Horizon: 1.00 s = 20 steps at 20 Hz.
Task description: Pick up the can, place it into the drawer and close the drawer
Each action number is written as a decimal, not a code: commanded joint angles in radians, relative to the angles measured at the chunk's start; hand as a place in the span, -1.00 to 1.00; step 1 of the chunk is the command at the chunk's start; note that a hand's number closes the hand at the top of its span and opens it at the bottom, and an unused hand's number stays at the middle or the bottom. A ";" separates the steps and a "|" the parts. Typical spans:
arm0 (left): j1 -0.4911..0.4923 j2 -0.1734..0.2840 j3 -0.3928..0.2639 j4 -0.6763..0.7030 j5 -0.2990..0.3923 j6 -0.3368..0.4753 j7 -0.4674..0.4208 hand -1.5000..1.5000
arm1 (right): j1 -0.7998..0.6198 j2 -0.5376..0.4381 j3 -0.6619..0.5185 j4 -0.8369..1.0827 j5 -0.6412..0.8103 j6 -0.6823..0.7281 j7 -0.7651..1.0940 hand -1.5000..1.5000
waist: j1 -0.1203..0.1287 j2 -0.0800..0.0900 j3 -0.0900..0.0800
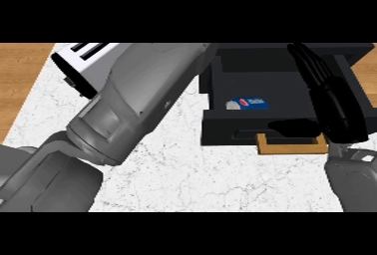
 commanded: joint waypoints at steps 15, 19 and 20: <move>0.088 0.103 0.015 -0.094 -0.050 -0.057 0.049 -1.00 | -0.372 0.141 -0.013 0.824 0.315 -0.454 -0.118 -1.00 | 0.058 -0.008 0.000; 0.138 0.124 0.011 -0.159 -0.052 -0.059 0.075 -1.00 | -0.450 0.142 -0.069 0.957 0.314 -0.575 -0.151 -1.00 | 0.081 -0.010 0.000; 0.139 0.159 0.012 -0.139 -0.062 -0.077 0.083 -1.00 | -0.458 0.156 -0.074 0.987 0.316 -0.609 -0.157 -1.00 | 0.067 -0.006 0.000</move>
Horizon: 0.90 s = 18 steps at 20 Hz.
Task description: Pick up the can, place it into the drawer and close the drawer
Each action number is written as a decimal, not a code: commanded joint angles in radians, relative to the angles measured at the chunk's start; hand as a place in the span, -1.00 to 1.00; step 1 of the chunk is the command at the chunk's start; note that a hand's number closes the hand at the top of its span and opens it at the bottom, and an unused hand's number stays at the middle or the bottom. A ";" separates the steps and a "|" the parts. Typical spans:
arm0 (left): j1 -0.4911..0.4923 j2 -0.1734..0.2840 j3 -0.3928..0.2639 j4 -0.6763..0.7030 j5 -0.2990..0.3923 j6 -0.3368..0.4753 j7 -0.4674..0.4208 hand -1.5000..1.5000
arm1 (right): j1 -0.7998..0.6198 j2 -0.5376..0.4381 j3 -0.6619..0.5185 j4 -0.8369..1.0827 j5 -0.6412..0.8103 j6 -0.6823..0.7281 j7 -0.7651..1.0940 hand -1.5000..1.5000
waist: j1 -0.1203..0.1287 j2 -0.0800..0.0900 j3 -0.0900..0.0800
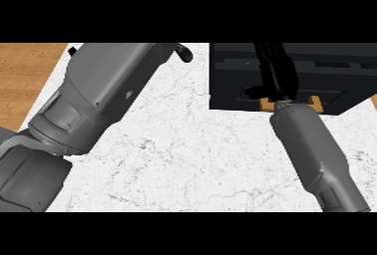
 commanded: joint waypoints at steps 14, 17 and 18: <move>0.175 0.103 -0.038 -0.255 -0.030 -0.031 0.122 -1.00 | -0.363 -0.030 -0.118 0.436 0.046 -0.191 -0.015 -1.00 | 0.064 0.005 0.000; 0.227 0.130 -0.042 -0.289 -0.035 -0.055 0.108 -1.00 | -0.406 -0.022 -0.134 0.461 0.029 -0.179 -0.030 -1.00 | 0.063 0.010 0.000; 0.223 0.166 -0.037 -0.314 -0.027 -0.092 0.122 -1.00 | -0.416 -0.055 -0.155 0.446 0.004 -0.169 -0.062 -1.00 | 0.074 0.008 0.000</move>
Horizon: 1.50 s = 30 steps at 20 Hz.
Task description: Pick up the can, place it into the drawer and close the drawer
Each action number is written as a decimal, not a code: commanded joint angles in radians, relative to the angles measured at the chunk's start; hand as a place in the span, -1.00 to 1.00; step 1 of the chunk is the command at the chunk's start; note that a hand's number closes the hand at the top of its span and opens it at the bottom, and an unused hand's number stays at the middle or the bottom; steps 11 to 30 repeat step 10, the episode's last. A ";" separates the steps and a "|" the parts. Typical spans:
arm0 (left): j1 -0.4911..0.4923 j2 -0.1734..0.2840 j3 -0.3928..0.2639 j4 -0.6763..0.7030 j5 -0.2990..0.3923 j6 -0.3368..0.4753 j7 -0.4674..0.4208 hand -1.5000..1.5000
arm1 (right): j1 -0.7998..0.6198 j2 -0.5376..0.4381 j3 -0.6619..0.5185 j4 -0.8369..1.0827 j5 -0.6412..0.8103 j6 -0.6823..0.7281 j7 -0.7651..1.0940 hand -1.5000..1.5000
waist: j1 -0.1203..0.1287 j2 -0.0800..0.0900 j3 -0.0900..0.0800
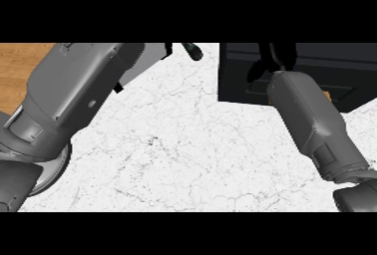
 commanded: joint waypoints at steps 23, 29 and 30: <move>0.126 0.089 -0.002 -0.185 -0.001 -0.021 0.054 -1.00 | -0.124 0.023 -0.140 0.018 -0.146 -0.004 -0.151 -1.00 | 0.000 -0.012 -0.003; 0.126 0.089 -0.002 -0.185 -0.001 -0.021 0.054 -1.00 | -0.124 0.023 -0.140 0.018 -0.146 -0.004 -0.151 -1.00 | 0.000 -0.012 -0.003; 0.126 0.089 -0.002 -0.185 -0.001 -0.021 0.054 -1.00 | -0.124 0.023 -0.140 0.018 -0.146 -0.004 -0.151 -1.00 | 0.000 -0.012 -0.003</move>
